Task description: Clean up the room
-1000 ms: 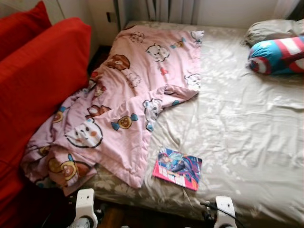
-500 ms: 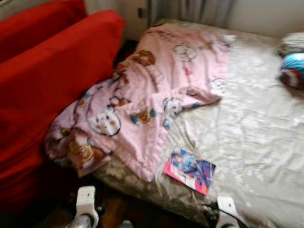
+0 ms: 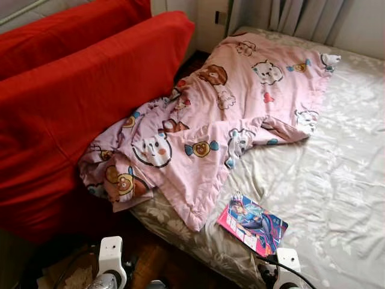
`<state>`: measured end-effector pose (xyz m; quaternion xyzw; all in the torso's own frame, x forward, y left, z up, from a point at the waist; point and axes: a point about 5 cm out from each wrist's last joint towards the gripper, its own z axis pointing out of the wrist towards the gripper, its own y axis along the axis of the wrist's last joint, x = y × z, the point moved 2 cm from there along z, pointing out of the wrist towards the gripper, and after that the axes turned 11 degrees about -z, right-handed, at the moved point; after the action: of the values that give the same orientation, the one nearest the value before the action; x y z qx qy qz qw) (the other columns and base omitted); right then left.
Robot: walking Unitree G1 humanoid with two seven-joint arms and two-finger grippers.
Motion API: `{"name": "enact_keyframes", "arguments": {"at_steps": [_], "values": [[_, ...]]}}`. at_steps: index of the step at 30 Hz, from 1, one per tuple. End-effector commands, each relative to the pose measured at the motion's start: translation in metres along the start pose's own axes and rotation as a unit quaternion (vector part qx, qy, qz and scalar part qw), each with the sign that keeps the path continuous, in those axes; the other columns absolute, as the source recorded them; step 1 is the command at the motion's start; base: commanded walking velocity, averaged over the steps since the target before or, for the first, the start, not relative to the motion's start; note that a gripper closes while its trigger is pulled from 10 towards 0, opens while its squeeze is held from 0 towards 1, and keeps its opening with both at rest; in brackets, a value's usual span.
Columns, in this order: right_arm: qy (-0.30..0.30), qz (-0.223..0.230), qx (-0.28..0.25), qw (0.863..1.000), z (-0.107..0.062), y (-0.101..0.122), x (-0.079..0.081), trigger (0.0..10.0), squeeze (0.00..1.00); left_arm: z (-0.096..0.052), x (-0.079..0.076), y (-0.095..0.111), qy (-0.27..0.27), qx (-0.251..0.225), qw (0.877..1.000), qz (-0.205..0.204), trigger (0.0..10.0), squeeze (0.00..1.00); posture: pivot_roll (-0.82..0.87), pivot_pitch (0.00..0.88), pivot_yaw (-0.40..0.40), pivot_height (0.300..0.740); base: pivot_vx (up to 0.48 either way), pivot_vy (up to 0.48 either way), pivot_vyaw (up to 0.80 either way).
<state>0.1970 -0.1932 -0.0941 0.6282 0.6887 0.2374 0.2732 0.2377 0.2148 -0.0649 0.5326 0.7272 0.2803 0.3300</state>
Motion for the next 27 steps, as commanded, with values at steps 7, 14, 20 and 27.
{"name": "enact_keyframes", "arguments": {"at_steps": [7,14,20,27], "values": [[-0.004,0.020,-0.030,0.999,-0.003,-0.001,-0.002,10.0,0.00,-0.005,0.003,-0.006,-0.006,-0.019,1.000,-0.001,10.0,0.00,0.06,0.205,-0.046,0.740,0.000,0.000,0.00],[-0.007,0.033,-0.074,0.997,-0.005,0.007,-0.004,10.0,0.00,-0.007,-0.002,0.001,-0.022,-0.064,0.998,-0.010,10.0,0.00,0.06,0.205,-0.057,0.740,0.000,0.000,0.00],[-0.015,0.017,-0.243,0.970,-0.003,0.092,-0.003,10.0,0.00,-0.008,-0.012,0.032,-0.052,-0.150,0.987,-0.004,10.0,0.00,0.06,0.197,-0.058,0.740,0.000,0.000,0.00],[-0.035,0.007,-0.310,0.950,-0.014,0.114,-0.008,10.0,0.00,-0.025,-0.026,0.084,-0.093,-0.277,0.956,0.007,10.0,0.00,0.04,0.188,-0.053,0.740,0.000,0.000,0.00]]}}
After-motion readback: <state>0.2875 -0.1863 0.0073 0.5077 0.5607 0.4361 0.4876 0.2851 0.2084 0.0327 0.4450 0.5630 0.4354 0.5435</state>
